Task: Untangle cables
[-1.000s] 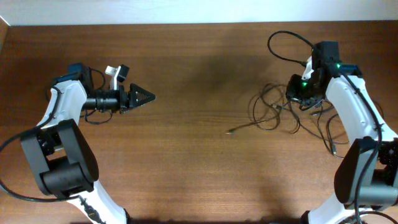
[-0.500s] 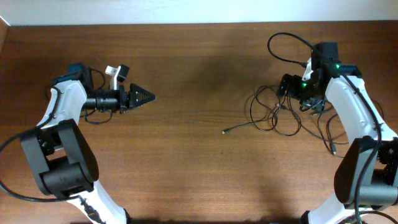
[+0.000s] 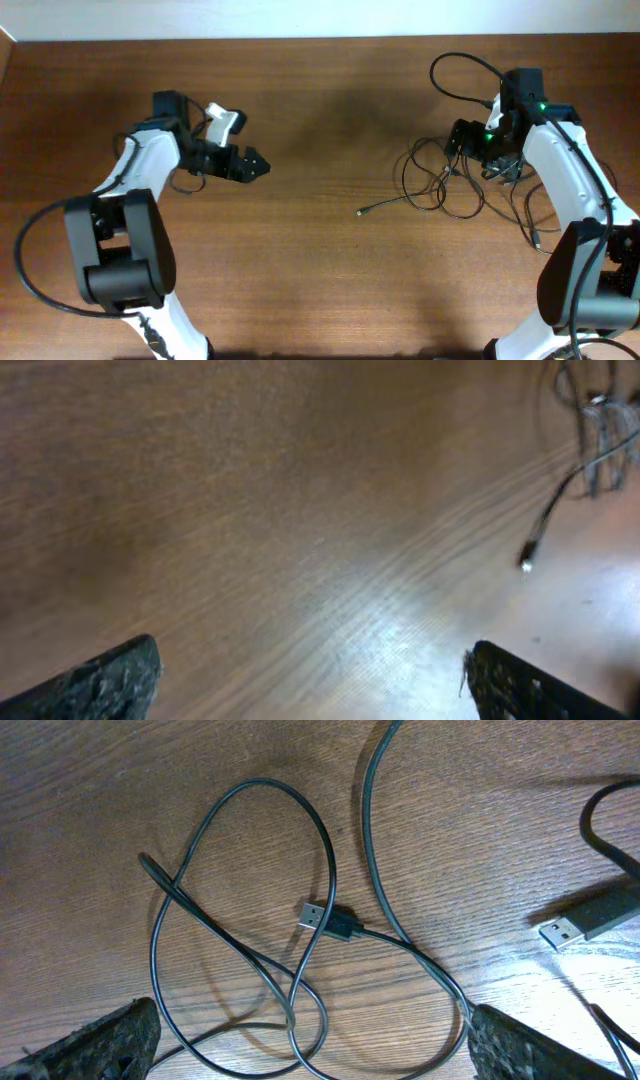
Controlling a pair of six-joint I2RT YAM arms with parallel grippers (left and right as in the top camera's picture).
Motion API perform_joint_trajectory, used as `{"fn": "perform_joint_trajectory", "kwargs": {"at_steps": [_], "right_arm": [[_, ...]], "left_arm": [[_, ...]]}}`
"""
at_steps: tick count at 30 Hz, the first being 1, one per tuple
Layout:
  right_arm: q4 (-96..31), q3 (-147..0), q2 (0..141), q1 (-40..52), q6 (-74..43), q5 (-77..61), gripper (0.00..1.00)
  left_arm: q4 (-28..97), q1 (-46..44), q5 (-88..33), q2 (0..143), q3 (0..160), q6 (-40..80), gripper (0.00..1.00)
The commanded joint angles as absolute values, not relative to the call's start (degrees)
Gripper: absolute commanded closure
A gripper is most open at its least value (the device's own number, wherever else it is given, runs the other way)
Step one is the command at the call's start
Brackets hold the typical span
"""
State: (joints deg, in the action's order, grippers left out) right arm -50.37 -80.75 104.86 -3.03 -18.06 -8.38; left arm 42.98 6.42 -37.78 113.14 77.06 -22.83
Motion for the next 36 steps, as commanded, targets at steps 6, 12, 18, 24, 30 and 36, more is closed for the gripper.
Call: {"fn": "perform_joint_trajectory", "kwargs": {"at_steps": [6,12,18,24,30,36], "right_arm": [[-50.3,-80.4,105.4,-3.0,-18.2,-7.7,0.01],[-50.3,-80.4,105.4,-3.0,-18.2,-7.7,0.01],[-50.3,-80.4,105.4,-3.0,-18.2,-7.7,0.01],[-50.3,-80.4,105.4,-3.0,-18.2,-7.7,0.02],[-50.3,-80.4,105.4,-3.0,-18.2,-7.7,0.01],[-50.3,-80.4,105.4,-3.0,-18.2,-7.7,0.01]], "left_arm": [[40.3,3.0,-34.5,112.6,74.8,-22.5,0.01],[40.3,3.0,-34.5,112.6,74.8,-22.5,0.01],[40.3,3.0,-34.5,112.6,74.8,-22.5,0.01],[40.3,3.0,-34.5,112.6,74.8,-22.5,0.01],[40.3,3.0,-34.5,112.6,74.8,-22.5,0.01],[40.3,3.0,-34.5,112.6,74.8,-22.5,0.01]]}}
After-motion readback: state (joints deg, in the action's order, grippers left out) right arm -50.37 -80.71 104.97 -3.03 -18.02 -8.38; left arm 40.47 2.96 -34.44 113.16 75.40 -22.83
